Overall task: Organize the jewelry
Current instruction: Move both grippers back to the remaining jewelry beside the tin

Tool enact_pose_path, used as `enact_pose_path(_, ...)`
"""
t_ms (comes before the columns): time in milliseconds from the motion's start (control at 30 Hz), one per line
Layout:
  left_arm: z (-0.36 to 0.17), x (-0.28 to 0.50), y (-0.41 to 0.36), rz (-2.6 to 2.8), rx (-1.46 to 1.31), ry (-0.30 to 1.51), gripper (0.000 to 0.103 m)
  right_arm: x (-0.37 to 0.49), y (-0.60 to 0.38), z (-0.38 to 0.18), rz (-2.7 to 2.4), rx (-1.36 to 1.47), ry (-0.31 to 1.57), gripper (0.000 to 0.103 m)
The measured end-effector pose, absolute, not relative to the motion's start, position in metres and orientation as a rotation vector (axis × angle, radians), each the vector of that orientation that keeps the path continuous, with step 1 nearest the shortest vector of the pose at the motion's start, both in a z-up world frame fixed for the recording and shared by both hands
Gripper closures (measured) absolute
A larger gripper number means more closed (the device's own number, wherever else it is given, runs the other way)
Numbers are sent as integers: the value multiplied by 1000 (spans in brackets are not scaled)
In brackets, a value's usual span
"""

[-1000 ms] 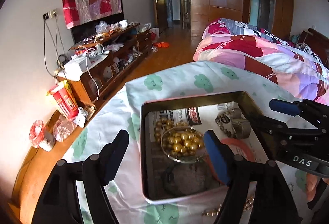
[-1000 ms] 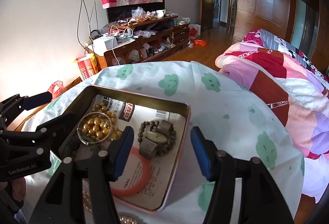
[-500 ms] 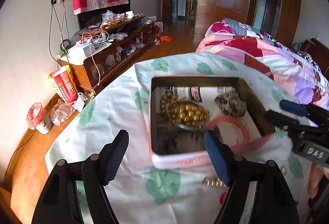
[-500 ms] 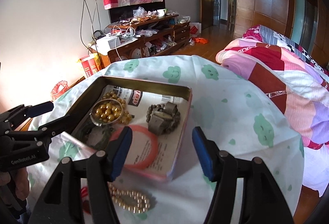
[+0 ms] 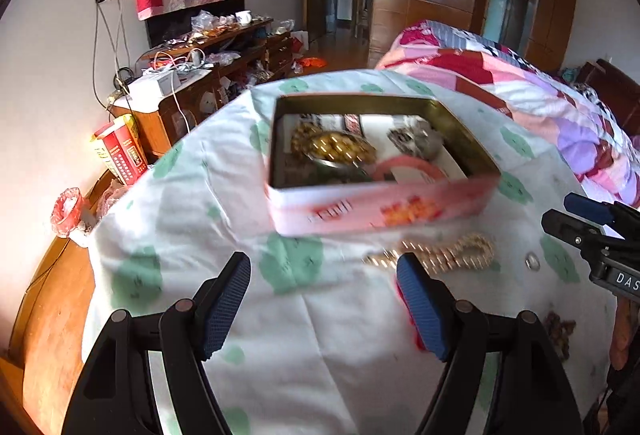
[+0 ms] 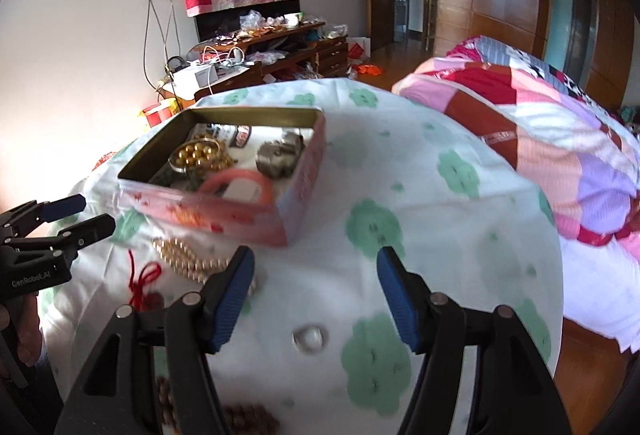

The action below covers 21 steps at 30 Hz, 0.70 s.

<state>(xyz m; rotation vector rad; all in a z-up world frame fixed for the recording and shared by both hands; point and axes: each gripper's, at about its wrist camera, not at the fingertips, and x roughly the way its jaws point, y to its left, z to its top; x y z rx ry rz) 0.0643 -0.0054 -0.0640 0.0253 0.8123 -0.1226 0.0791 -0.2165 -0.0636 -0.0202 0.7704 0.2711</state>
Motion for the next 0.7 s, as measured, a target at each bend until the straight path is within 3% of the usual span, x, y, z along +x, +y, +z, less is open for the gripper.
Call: enact_pose_path(700,-82,39,-36,-168,61,853,27,21,-225,-90,269,-2,799,36)
